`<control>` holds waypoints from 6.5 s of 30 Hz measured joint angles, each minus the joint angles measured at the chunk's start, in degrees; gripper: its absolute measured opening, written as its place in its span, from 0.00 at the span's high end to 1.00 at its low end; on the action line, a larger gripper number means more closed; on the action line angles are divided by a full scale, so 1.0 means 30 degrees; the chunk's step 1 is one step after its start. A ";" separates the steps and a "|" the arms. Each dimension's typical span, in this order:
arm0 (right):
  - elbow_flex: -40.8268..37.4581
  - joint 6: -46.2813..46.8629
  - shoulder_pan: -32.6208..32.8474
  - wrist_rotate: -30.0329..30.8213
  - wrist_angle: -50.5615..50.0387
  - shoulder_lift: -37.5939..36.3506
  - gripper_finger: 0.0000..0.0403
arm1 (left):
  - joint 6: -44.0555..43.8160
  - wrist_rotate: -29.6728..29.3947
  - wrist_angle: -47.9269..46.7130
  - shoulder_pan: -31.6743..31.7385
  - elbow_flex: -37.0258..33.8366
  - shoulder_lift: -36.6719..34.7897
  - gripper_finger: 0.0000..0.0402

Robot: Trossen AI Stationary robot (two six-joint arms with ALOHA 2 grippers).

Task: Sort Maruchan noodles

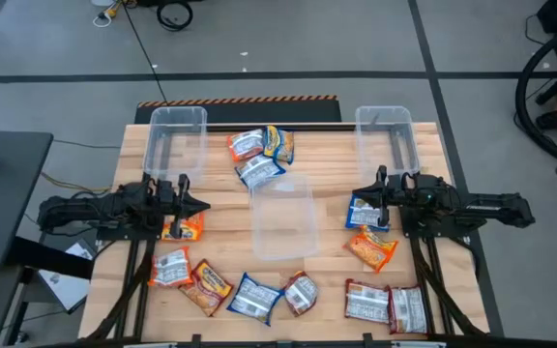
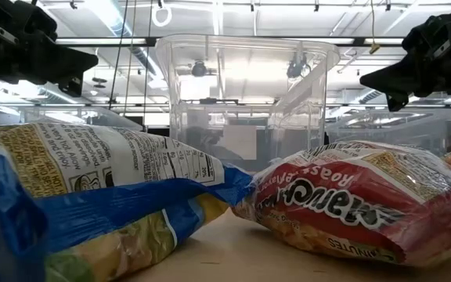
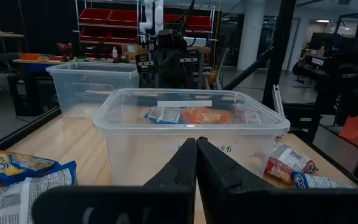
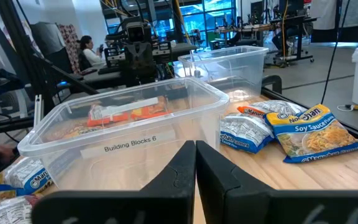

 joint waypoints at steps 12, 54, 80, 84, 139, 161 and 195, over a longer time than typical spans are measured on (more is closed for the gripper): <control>-0.0007 0.0000 -0.0004 0.0000 0.0007 0.0004 0.96 | 0.0005 0.0003 0.0000 -0.0002 -0.0003 -0.0003 0.97; -0.0007 0.0000 -0.0001 0.0000 0.0007 0.0006 0.96 | -0.7696 -1.5693 0.3284 -1.6453 0.5811 1.7517 0.99; 0.0000 0.0000 0.0003 0.0000 0.0007 0.0006 0.96 | -2.1640 -0.9058 -1.8618 -1.2740 1.4362 2.5288 0.75; 0.0000 0.0000 0.0000 0.0000 0.0003 0.0006 0.96 | -2.1578 -0.9096 -1.8154 -1.2460 1.4109 2.5334 0.62; -0.0002 0.0000 -0.0004 0.0000 0.0002 0.0006 0.96 | -2.1786 -0.5734 -2.4942 -1.1010 2.0334 3.7003 0.57; -0.0001 0.0000 0.0003 0.0000 0.0006 0.0006 0.96 | -2.1346 -0.5313 -2.6420 -1.1108 1.9924 3.6873 0.66; 0.0000 -0.7106 -0.0004 0.1158 0.1301 0.0006 0.96 | -0.4366 -1.4046 -2.0400 -1.1149 2.6622 2.2238 0.99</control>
